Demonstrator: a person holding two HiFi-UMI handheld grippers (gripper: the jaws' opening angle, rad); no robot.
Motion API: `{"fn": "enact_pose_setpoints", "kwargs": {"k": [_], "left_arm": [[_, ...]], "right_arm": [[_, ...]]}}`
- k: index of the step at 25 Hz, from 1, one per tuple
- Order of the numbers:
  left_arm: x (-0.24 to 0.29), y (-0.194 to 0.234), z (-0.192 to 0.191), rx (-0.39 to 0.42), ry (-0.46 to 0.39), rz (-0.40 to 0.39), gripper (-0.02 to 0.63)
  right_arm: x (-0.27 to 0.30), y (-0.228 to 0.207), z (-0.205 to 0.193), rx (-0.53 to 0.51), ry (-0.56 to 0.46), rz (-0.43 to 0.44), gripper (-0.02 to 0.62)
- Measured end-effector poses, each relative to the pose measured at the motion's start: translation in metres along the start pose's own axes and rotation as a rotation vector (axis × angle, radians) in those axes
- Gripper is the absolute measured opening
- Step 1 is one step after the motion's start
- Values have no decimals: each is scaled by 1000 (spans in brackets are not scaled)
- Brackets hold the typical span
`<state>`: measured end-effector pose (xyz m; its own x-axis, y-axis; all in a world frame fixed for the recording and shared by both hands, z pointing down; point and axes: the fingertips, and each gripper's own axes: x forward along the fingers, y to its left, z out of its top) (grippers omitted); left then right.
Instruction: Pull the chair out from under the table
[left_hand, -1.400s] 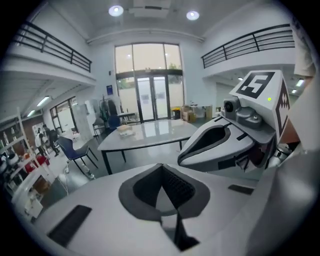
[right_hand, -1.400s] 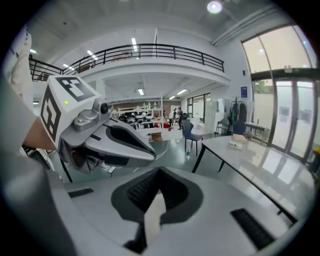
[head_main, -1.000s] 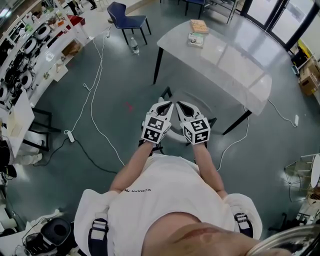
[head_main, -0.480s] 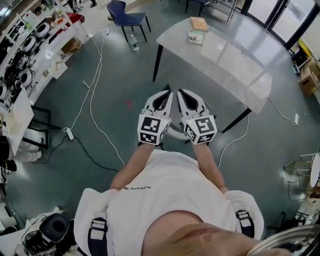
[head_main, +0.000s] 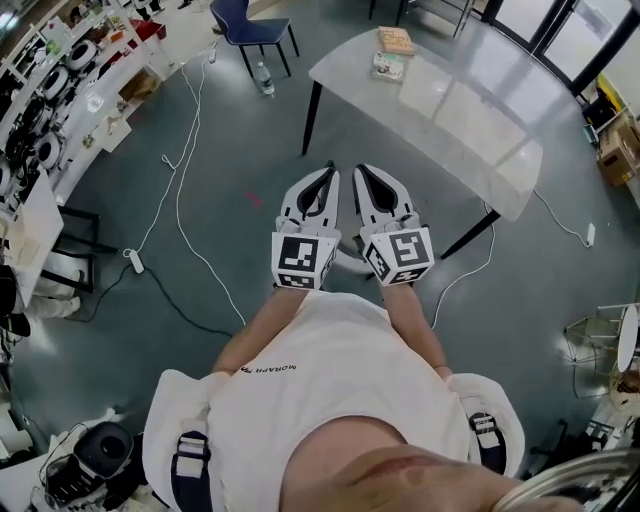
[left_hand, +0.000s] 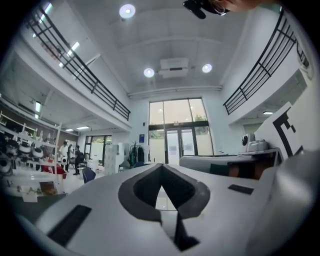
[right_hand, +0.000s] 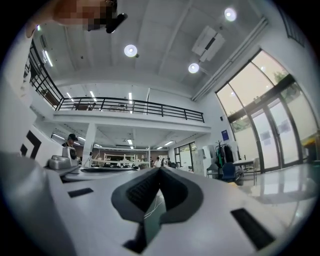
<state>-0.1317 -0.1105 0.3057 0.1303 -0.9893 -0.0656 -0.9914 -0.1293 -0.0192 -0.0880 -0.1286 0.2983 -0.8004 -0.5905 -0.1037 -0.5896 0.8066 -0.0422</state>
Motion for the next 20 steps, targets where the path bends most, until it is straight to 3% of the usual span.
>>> {"fn": "enact_pose_setpoints", "kwargs": {"k": [20], "left_arm": [[3, 5, -5, -14, -8, 35, 5]], "right_arm": [[-2, -8, -12, 1, 9, -27, 14]]}}
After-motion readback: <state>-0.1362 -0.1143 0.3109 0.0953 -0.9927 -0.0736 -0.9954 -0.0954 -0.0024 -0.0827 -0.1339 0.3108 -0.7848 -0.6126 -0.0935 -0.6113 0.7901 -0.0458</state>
